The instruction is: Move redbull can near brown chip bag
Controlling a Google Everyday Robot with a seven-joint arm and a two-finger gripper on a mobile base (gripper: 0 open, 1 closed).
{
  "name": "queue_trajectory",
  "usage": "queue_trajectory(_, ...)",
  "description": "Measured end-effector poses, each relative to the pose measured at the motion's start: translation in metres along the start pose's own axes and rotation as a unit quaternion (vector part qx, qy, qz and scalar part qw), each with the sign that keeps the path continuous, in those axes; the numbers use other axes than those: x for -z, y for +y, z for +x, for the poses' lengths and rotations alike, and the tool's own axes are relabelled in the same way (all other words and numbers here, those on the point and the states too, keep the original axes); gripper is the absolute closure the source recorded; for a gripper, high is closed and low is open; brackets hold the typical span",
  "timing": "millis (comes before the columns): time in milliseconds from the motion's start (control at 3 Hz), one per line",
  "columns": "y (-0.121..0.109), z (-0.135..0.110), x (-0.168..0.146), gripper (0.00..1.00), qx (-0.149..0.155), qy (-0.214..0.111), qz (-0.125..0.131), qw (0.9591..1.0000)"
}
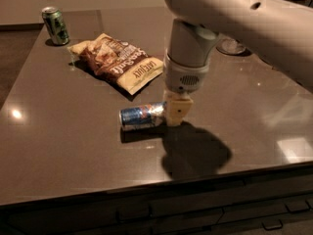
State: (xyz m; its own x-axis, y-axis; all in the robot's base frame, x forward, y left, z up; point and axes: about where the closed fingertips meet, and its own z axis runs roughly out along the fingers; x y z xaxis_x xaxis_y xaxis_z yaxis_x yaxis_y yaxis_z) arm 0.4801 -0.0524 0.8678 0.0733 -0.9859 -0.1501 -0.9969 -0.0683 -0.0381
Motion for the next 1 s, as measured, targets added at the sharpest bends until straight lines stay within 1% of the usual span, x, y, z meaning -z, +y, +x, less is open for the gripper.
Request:
queue_trajectory(333, -0.033, 0.004, 0.000, 1.00, -0.028, -0.004, 0.008, 0.9996)
queue_trajectory(667, -0.059, 0.000, -0.004, 1.00, -0.048, -0.011, 0.013, 0.9987)
queue_trajectory(1000, -0.079, -0.008, -0.009, 0.75, -0.065, -0.019, 0.017, 0.9976)
